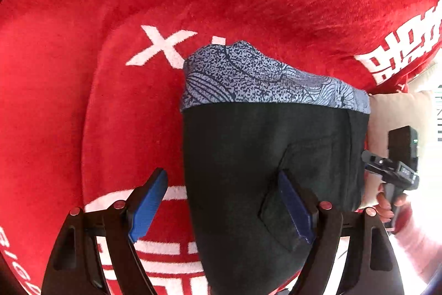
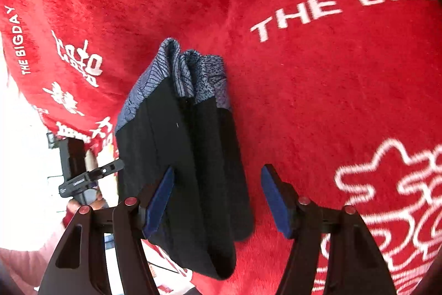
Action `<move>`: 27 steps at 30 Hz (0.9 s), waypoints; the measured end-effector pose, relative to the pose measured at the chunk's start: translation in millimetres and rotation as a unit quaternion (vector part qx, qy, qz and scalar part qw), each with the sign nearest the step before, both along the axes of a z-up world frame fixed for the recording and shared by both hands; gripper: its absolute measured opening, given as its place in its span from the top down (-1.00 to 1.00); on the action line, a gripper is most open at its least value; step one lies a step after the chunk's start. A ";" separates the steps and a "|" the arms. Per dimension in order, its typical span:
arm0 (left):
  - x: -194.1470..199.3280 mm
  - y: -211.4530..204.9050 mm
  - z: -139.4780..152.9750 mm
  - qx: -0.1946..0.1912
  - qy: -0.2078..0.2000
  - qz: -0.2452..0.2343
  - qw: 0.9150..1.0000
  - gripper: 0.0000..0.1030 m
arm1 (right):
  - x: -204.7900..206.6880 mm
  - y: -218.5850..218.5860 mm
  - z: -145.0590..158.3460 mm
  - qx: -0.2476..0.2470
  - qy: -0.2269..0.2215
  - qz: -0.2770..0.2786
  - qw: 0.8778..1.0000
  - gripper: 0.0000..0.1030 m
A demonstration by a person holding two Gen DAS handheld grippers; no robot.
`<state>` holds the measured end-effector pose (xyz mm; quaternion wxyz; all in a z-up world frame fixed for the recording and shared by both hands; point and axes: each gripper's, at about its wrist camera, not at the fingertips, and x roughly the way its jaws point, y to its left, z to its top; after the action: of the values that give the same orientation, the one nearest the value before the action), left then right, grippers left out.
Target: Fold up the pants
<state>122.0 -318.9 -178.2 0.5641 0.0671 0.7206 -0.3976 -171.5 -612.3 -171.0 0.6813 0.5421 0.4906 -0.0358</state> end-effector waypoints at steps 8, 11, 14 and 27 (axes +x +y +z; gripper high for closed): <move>-5.1 -11.9 -16.6 -0.021 0.037 -0.001 0.999 -0.78 | 3.3 -7.7 -21.2 0.062 -0.042 0.011 0.997 -0.34; -11.9 -19.6 -18.4 -0.027 0.037 -0.001 0.999 -0.78 | 6.4 -9.4 -28.8 0.081 -0.053 0.005 0.995 -0.34; -17.3 -25.0 -16.2 -0.027 0.023 -0.003 0.999 -0.78 | 5.4 -12.3 -33.9 0.099 -0.053 -0.006 0.994 -0.33; -32.0 -29.5 18.4 -0.050 -0.013 0.003 0.999 -0.18 | 3.1 -1.7 -16.4 0.110 -0.052 -0.043 0.992 0.26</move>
<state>90.0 -348.5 -159.8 0.5776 0.0420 0.6925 -0.4302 -168.4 -614.1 -187.4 0.6398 0.6357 0.4316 0.0173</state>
